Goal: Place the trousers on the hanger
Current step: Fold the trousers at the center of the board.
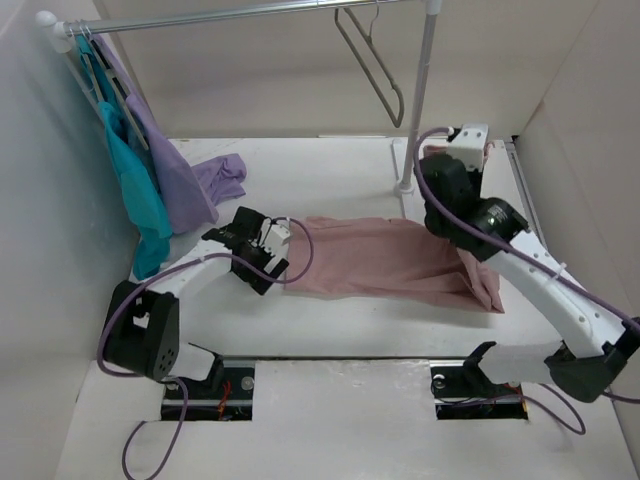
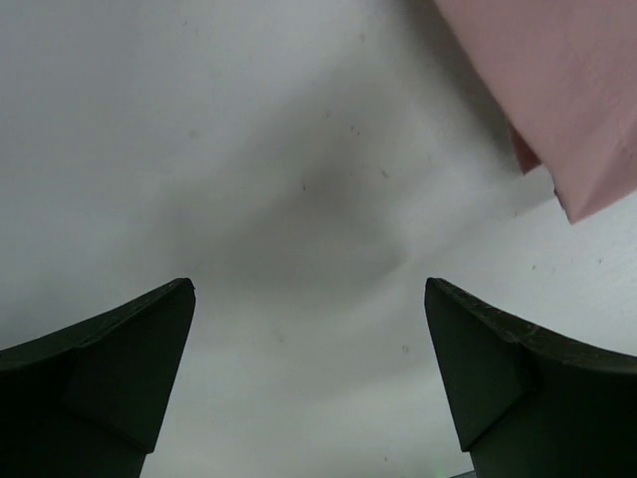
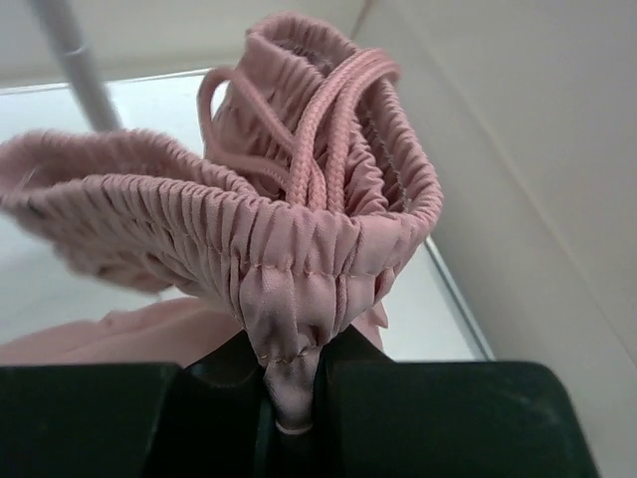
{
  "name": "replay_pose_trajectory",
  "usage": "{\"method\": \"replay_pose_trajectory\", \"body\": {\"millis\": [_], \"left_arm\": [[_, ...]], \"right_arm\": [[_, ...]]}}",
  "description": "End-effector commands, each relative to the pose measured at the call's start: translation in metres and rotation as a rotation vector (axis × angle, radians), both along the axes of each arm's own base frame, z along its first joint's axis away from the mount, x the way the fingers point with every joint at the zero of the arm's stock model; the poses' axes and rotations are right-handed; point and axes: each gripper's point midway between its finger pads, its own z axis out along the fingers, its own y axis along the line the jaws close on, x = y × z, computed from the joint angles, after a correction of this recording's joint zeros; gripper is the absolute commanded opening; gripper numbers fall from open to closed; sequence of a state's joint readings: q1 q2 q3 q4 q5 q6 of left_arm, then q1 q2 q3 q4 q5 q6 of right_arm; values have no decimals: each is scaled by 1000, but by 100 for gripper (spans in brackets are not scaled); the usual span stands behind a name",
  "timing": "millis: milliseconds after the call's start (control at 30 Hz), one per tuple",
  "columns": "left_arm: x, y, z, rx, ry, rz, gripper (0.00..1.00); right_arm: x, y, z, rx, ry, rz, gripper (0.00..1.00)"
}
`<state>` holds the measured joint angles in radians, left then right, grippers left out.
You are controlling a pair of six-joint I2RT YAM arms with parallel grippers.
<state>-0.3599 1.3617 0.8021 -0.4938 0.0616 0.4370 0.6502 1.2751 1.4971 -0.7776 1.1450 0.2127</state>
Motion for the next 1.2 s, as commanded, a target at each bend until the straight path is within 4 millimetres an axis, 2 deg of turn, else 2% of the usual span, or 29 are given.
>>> {"method": "replay_pose_trajectory", "body": {"millis": [0,100,200,267,333,367,400,500,533,567,633,667,767,800,900,967,1000,1067,1100,1133,1167], "left_arm": [[24,-19,6,-56,-40,-1,100],[30,-27,3,-63,-32,-16,100],[30,-30,-3,-54,-17,-33,92],[29,-29,-6,-47,-10,-42,81],[29,-29,-9,-43,0,-41,69],[27,-31,-11,-40,8,-50,58],[26,-31,-14,-37,17,-50,52],[22,-32,-22,-28,38,-59,38],[18,-32,-25,-33,50,-62,27],[17,-34,-25,-32,50,-71,18],[13,-33,-32,-27,65,-71,1],[15,-34,-31,-30,56,-71,0],[13,-34,-31,-37,58,-83,0],[12,-36,-31,-48,63,-88,0],[6,-38,-34,-67,71,-96,0],[4,-41,-34,-59,59,-120,0],[3,-40,-37,-58,61,-120,0],[-1,-38,-40,-55,69,-120,0],[0,-38,-40,-52,67,-128,0],[-2,-37,-40,-52,67,-128,0],[1,-36,-39,-45,55,-124,0]], "right_arm": [[-30,-5,43,228,-280,-59,0],[-42,-3,33,331,-293,-38,0],[-45,11,21,350,-276,27,0],[-47,21,17,365,-270,67,0],[-46,44,11,373,-259,127,0],[-46,54,7,378,-251,148,0],[-50,61,9,362,-265,143,0],[-51,80,25,402,-336,103,0],[-53,90,41,435,-359,121,0],[-48,105,41,416,-353,127,0],[-49,120,51,396,-370,131,0],[-44,135,56,380,-373,130,0],[-37,155,57,336,-358,137,0],[-31,169,43,292,-334,142,0],[-23,189,28,282,-312,159,0],[-15,214,9,271,-247,218,0],[-11,226,8,297,-246,238,0],[-4,249,-7,257,-198,292,0],[0,266,-7,304,-194,339,0],[2,275,-10,307,-185,364,0],[5,286,-22,277,-158,395,0]]}}
